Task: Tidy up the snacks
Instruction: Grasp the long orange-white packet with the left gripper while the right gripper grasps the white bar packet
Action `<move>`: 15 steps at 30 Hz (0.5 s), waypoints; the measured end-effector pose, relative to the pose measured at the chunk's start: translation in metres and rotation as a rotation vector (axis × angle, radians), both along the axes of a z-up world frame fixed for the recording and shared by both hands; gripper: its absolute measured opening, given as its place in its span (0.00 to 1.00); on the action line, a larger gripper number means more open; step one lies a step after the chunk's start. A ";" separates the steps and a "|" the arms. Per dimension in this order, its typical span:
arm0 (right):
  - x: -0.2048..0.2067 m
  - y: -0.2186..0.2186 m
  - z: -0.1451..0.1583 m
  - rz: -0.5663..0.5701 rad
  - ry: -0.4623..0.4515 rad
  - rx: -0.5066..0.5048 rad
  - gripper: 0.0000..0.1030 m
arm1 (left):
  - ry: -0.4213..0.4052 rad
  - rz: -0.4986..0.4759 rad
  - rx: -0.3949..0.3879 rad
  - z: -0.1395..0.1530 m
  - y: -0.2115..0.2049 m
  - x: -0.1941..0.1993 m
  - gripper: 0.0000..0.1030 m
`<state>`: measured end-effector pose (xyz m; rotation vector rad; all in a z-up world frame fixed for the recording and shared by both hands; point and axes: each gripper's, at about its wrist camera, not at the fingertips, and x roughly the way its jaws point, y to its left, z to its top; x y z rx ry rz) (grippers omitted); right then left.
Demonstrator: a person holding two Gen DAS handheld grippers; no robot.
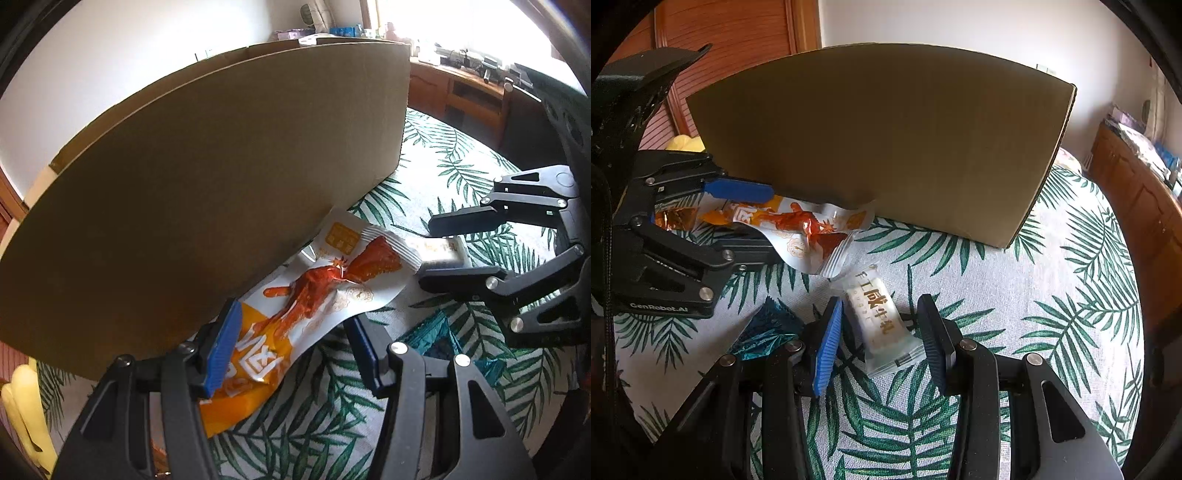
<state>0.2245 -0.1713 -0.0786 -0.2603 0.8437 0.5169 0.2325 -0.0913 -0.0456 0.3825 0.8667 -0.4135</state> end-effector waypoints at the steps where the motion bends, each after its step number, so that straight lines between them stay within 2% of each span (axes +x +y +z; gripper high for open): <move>1: 0.000 0.000 0.000 0.000 0.000 0.000 0.39 | -0.003 -0.005 0.002 -0.001 -0.003 0.001 0.55; 2: 0.000 0.000 0.000 0.000 0.000 0.000 0.39 | -0.003 -0.011 0.009 -0.002 -0.006 0.002 0.55; 4: 0.000 0.000 0.000 0.000 0.000 0.000 0.39 | 0.001 -0.008 0.013 -0.002 -0.009 0.006 0.43; 5: 0.000 0.000 0.000 0.000 0.000 0.000 0.39 | 0.009 -0.007 0.002 -0.001 -0.009 0.007 0.41; 6: 0.000 0.000 0.000 0.000 0.000 0.000 0.39 | 0.027 -0.013 -0.018 0.000 -0.009 0.008 0.34; 15: 0.000 0.000 -0.001 0.000 0.001 -0.001 0.39 | 0.037 -0.024 -0.091 0.009 -0.002 -0.003 0.23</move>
